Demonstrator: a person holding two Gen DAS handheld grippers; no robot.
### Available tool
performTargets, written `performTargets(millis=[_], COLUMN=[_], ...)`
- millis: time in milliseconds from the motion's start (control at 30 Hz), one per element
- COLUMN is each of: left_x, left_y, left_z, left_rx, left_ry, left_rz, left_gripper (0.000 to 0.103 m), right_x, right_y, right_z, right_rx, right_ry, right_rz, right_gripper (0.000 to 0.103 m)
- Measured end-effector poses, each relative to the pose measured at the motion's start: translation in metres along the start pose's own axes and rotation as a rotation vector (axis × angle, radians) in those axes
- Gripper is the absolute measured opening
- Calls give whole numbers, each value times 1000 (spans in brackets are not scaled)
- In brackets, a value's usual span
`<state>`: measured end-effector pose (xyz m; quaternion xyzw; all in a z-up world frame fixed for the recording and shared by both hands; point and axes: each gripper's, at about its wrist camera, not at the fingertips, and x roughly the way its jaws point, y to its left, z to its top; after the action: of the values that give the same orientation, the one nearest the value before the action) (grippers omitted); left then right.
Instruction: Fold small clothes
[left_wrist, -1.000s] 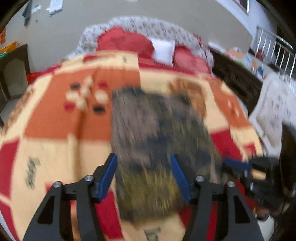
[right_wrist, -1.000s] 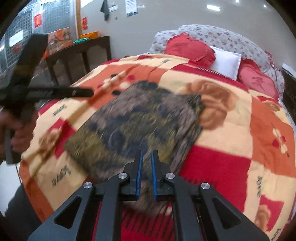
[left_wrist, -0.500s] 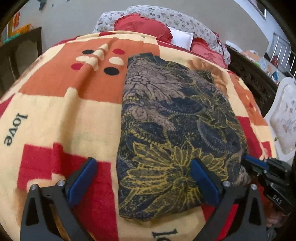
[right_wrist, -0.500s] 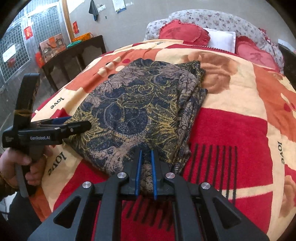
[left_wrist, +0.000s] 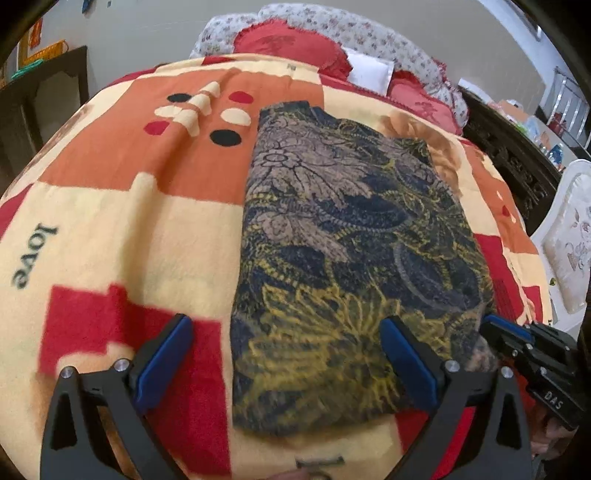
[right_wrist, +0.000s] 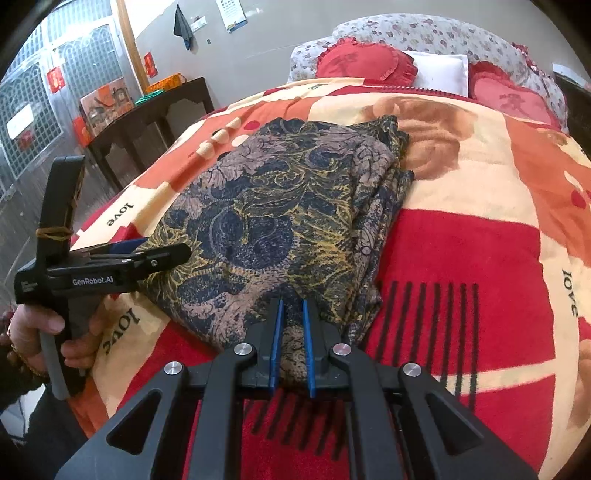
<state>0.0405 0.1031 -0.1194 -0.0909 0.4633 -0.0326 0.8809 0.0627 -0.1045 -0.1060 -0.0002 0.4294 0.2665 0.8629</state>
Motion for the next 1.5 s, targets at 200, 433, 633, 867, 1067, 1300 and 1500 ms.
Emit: performTargets(millis=[200, 433, 633, 867, 1067, 1300, 1500], left_x=[-54, -79, -96, -101, -103, -102, -102], left_y=[-37, -69, -85, -91, -95, -96, -92], left_z=[-9, -8, -4, 2, 6, 7, 9], left_rx=[70, 55, 88, 96, 107, 112, 109], left_ry=[-5, 42, 22, 19, 13, 18, 17], left_rz=[61, 90, 105, 109, 117, 117, 121], left_gripper=[103, 103, 103, 103, 103, 103, 103], right_x=[-54, -97, -119, -126, -128, -124, -121], right_y=[12, 36, 32, 24, 17, 22, 26], right_z=[5, 4, 11, 20, 21, 24, 27], right_rx=[55, -19, 42, 67, 72, 53, 45], right_ry=[-5, 46, 25, 14, 14, 25, 32], right_rz=[-80, -232, -200, -218, -221, -217, -221], right_gripper=[28, 41, 42, 42, 42, 42, 42])
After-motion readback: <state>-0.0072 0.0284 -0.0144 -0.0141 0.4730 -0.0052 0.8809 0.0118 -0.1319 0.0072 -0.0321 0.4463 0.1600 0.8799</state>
